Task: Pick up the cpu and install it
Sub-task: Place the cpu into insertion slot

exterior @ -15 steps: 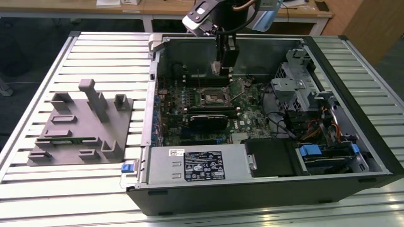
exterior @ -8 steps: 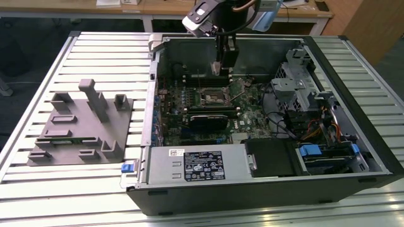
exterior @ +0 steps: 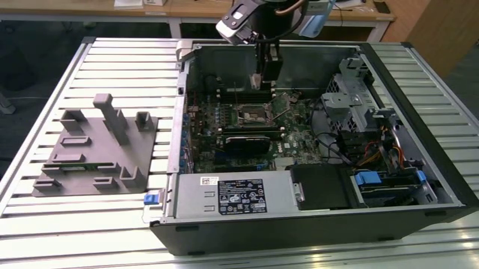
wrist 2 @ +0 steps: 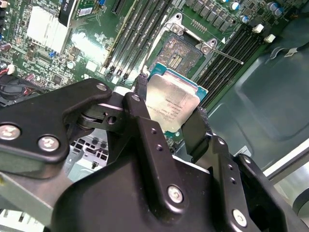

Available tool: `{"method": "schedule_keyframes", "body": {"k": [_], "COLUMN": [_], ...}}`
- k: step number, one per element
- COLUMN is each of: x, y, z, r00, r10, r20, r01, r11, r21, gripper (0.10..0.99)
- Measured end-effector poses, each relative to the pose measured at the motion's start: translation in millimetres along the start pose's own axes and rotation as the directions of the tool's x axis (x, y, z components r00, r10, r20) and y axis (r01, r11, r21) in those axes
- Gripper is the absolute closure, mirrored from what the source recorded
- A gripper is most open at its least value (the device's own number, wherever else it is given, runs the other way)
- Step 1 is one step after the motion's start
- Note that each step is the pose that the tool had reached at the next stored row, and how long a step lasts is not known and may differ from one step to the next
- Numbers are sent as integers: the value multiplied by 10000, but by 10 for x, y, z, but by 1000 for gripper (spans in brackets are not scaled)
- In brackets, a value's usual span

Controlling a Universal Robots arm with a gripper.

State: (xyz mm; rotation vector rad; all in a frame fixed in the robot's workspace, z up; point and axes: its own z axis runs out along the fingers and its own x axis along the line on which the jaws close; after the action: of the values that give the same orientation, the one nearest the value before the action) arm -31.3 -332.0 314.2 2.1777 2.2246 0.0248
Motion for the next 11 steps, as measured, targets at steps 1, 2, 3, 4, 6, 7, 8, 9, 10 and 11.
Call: {"method": "schedule_keyframes", "body": {"k": [1, 2, 3, 4, 6, 7, 8, 9, 10, 11], "x": [32, 33, 33, 33, 33, 33, 33, 33, 33, 33], "y": [-2, -4, -4, -4, -5, -5, -5, -5, -6, -6], "z": [94, 145, 149, 155, 169, 176, 183, 191, 197, 203], "r00": [10000, 10000, 10000, 10000, 10000, 10000, 10000, 10000, 10000, 9999], "r10": [-21, -64, -63, -64, -64, -64, -63, -69, -86, -109], "r20": [1, -1, -1, -2, -1, -1, -1, -2, -1, -2], "r01": [21, 64, 63, 64, 64, 64, 63, 69, 86, 109], "r11": [10000, 10000, 10000, 10000, 10000, 10000, 10000, 10000, 10000, 9999], "r21": [0, 0, 0, -1, 0, 0, 0, -1, 0, -1], "gripper": [545, 545, 545, 545, 545, 545, 545, 545, 545, 545]}}
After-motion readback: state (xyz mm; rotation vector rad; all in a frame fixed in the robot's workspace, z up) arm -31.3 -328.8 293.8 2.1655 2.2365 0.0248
